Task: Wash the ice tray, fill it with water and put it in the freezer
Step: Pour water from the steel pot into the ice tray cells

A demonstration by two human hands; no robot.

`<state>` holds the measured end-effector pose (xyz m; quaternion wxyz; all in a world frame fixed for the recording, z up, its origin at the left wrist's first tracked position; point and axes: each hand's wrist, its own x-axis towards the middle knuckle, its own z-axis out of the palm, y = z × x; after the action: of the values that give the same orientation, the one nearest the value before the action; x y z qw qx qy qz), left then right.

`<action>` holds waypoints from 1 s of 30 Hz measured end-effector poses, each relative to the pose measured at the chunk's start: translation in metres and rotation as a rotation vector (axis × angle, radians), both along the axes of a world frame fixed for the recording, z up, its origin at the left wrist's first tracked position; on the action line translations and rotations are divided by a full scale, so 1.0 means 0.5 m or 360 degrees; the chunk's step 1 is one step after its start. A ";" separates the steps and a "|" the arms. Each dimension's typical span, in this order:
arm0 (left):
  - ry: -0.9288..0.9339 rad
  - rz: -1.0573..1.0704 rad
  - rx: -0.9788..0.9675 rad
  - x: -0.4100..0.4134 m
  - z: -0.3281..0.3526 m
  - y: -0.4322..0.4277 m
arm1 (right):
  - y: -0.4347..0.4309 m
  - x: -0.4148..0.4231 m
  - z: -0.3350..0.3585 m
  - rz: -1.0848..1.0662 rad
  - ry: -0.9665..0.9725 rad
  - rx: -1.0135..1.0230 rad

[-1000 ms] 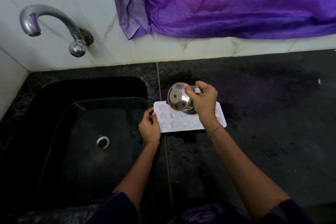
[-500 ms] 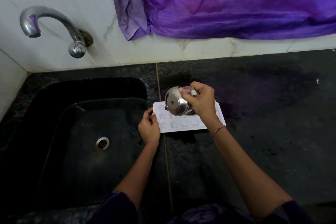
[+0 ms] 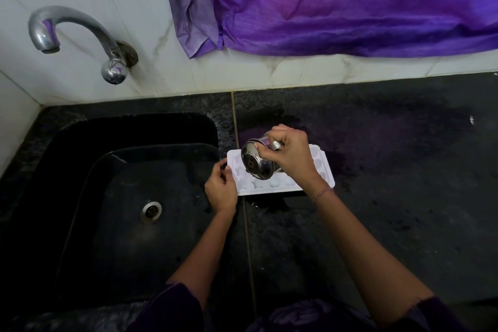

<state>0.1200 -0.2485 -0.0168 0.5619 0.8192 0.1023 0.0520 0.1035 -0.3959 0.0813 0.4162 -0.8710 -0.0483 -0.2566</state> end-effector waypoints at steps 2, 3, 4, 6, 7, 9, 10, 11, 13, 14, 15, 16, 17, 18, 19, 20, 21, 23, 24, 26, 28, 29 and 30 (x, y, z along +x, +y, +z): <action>-0.0003 -0.0002 0.0006 0.001 -0.001 0.000 | -0.001 0.000 -0.003 0.0008 0.0003 -0.0037; -0.0003 0.0000 0.0011 0.001 -0.001 -0.001 | -0.001 0.000 -0.004 0.0012 -0.0009 -0.0051; -0.0002 0.0000 0.0019 0.001 -0.002 -0.001 | 0.000 0.000 -0.004 0.0016 -0.0024 -0.0062; -0.0003 -0.0001 0.0034 0.001 -0.001 -0.001 | 0.001 0.000 -0.002 0.0017 -0.0048 -0.0083; -0.0004 -0.0001 0.0036 0.001 0.000 -0.001 | 0.002 0.000 -0.002 0.0013 -0.0052 -0.0089; 0.0000 0.0001 0.0034 0.000 0.001 -0.001 | 0.001 0.000 -0.004 -0.0006 -0.0038 -0.0096; 0.0003 0.0002 0.0033 0.000 0.002 -0.001 | 0.000 0.000 -0.006 -0.0021 -0.0023 -0.0092; 0.0009 0.0002 0.0033 -0.001 0.003 -0.001 | -0.001 0.000 -0.008 -0.0038 -0.0007 -0.0085; 0.0019 0.0006 0.0021 0.000 0.003 -0.001 | -0.003 -0.002 -0.009 -0.0073 0.0006 -0.0059; 0.0022 0.0008 0.0010 0.000 0.002 -0.001 | -0.004 -0.004 -0.009 -0.0083 -0.0002 -0.0017; 0.0024 0.0010 0.0000 0.000 0.001 -0.001 | -0.005 -0.006 -0.008 -0.0094 -0.0014 0.0051; 0.0025 0.0011 -0.0006 0.001 0.001 -0.001 | -0.006 -0.008 -0.007 -0.0109 -0.0024 0.0131; 0.0025 0.0012 -0.0011 0.001 0.000 -0.001 | -0.008 -0.009 -0.005 -0.0131 -0.0032 0.0206; 0.0024 0.0012 -0.0016 0.001 -0.001 -0.001 | -0.010 -0.010 -0.004 -0.0159 -0.0034 0.0269; 0.0026 0.0012 -0.0023 0.001 -0.001 -0.001 | -0.013 -0.011 -0.004 -0.0182 -0.0027 0.0327; 0.0031 0.0011 -0.0029 0.001 -0.001 -0.001 | -0.016 -0.012 -0.004 -0.0204 -0.0014 0.0383; 0.0036 0.0011 -0.0031 0.001 -0.001 -0.002 | -0.020 -0.012 -0.004 -0.0227 0.0001 0.0441; 0.0034 0.0006 -0.0026 0.001 0.000 -0.002 | -0.029 -0.013 -0.005 -0.0271 0.0021 0.0533; 0.0030 0.0000 -0.0022 0.000 0.001 -0.002 | -0.033 -0.014 -0.005 -0.0288 0.0025 0.0565; 0.0035 0.0003 -0.0020 -0.001 0.003 -0.003 | -0.039 -0.017 -0.003 -0.0310 0.0026 0.0608; 0.0048 0.0018 -0.0024 -0.002 0.004 -0.003 | -0.043 -0.021 0.000 -0.0315 0.0022 0.0620; 0.0054 0.0019 -0.0025 -0.002 0.005 -0.003 | -0.045 -0.023 0.001 -0.0312 0.0017 0.0620; 0.0060 0.0016 -0.0028 -0.002 0.006 -0.004 | -0.046 -0.024 0.002 -0.0304 0.0011 0.0613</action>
<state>0.1188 -0.2503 -0.0140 0.5667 0.8146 0.1175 0.0384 0.0914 -0.4191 0.0821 0.5489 -0.7768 0.0857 -0.2965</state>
